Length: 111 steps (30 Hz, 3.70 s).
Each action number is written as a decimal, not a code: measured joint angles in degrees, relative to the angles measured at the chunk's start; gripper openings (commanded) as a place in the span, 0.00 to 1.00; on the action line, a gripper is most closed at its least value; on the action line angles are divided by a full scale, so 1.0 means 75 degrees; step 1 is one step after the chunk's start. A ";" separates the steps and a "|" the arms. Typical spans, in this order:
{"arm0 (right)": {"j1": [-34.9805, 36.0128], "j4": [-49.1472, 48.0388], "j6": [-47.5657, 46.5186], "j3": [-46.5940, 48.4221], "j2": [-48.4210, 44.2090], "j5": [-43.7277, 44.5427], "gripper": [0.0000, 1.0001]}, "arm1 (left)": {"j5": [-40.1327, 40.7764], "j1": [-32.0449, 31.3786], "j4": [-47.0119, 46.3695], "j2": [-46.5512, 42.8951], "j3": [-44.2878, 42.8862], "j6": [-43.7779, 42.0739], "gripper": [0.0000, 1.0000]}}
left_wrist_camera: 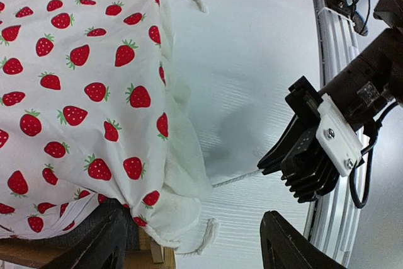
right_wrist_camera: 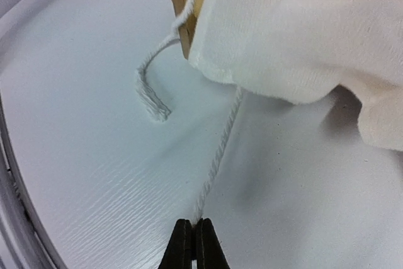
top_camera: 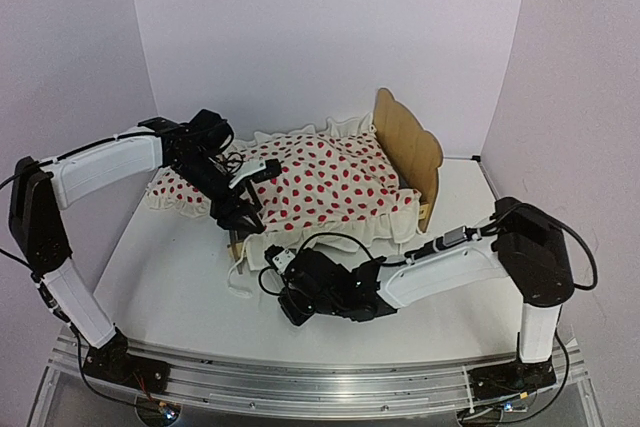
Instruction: Set up the pet bed
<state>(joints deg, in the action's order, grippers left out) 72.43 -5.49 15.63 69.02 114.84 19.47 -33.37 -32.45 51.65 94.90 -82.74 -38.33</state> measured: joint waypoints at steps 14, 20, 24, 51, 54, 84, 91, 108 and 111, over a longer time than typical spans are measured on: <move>-0.0023 0.0917 -0.0046 -0.0191 -0.1197 -0.1230 0.00 | -0.0297 -0.0176 0.0092 -0.1982 0.3329 -0.3005 0.61; -0.0077 0.0955 0.0215 -0.0195 -0.1183 -0.1388 0.00 | 0.0288 -0.0578 -0.0979 -0.1935 0.4888 -0.3670 0.70; -0.0109 0.0950 0.0432 -0.0265 -0.1183 -0.1505 0.00 | 0.0756 -0.0771 -0.2079 -0.1734 0.5404 -0.3924 0.70; -0.0153 0.0914 0.1075 -0.0776 -0.1183 -0.1799 0.00 | 0.0947 -0.0946 -0.3444 -0.2180 0.4896 -0.3396 0.00; -0.0153 0.0911 0.1164 -0.0847 -0.1183 -0.1793 0.00 | 0.0179 -0.1144 -0.3206 -0.2527 0.3992 -0.2716 0.00; -0.0340 0.0710 0.1983 -0.1425 -0.0861 -0.2640 0.00 | -0.1781 -0.1716 -0.3694 -0.2495 0.2254 0.1655 0.52; -0.0340 0.0701 0.2125 -0.1751 -0.1443 -0.2637 0.00 | -0.1822 -0.2187 -0.1967 -0.2137 0.2529 -0.0199 0.99; -0.0340 0.0687 0.2126 -0.1823 -0.1503 -0.2579 0.00 | 0.2212 -0.0549 -0.3247 0.0131 0.1950 -0.1547 0.73; -0.0340 0.0687 0.2123 -0.1823 -0.1503 -0.2571 0.00 | 0.2535 -0.0590 -0.3522 0.0474 0.1772 -0.1662 0.66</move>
<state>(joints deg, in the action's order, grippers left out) 69.89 -0.34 31.55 55.35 103.57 0.19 -14.36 -36.87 25.23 98.46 -69.45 -50.80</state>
